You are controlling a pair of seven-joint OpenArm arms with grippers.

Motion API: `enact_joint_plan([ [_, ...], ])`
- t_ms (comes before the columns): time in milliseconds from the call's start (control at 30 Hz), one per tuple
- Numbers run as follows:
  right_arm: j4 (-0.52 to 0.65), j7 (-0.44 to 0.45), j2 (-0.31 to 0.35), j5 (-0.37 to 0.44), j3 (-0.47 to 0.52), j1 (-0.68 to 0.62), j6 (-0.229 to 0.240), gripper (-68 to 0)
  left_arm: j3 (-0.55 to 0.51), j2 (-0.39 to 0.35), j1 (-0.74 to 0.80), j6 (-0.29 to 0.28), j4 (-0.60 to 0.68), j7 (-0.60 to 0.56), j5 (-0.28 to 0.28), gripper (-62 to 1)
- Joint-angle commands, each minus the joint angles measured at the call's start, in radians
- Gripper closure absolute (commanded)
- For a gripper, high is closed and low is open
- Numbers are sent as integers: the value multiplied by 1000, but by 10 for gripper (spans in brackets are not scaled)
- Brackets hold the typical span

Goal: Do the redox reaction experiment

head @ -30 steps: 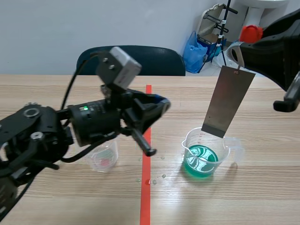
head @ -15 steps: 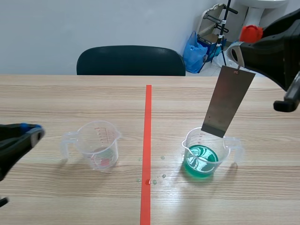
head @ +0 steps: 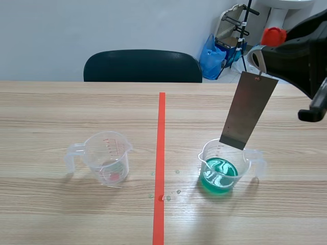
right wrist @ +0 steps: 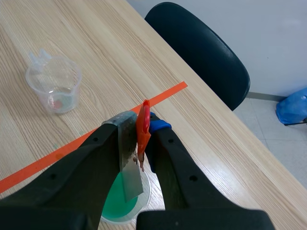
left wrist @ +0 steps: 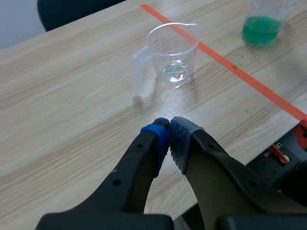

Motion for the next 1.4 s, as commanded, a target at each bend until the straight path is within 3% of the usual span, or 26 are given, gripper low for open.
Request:
enact_joint_plan([
  [0,0,14,3,7,3,11,-3,-6,-6,24,0,-1,10,-22,23,-44],
  [100,0,14,3,7,3,11,-3,-6,-22,59,29,0,10,-33,111,-135],
  [167,0,14,3,7,3,11,-3,-6,-22,83,35,13,10,-35,161,-290],
  [267,0,14,3,7,3,11,-3,-6,-23,121,37,37,10,-36,164,-544],
  [333,0,14,3,7,3,11,-3,-6,-22,141,37,67,10,-40,164,-617],
  [433,0,14,3,7,3,11,-3,-6,-22,161,37,93,10,-39,163,-623],
  [1367,0,14,3,7,3,11,-3,-6,-22,171,37,93,10,-39,149,-623],
])
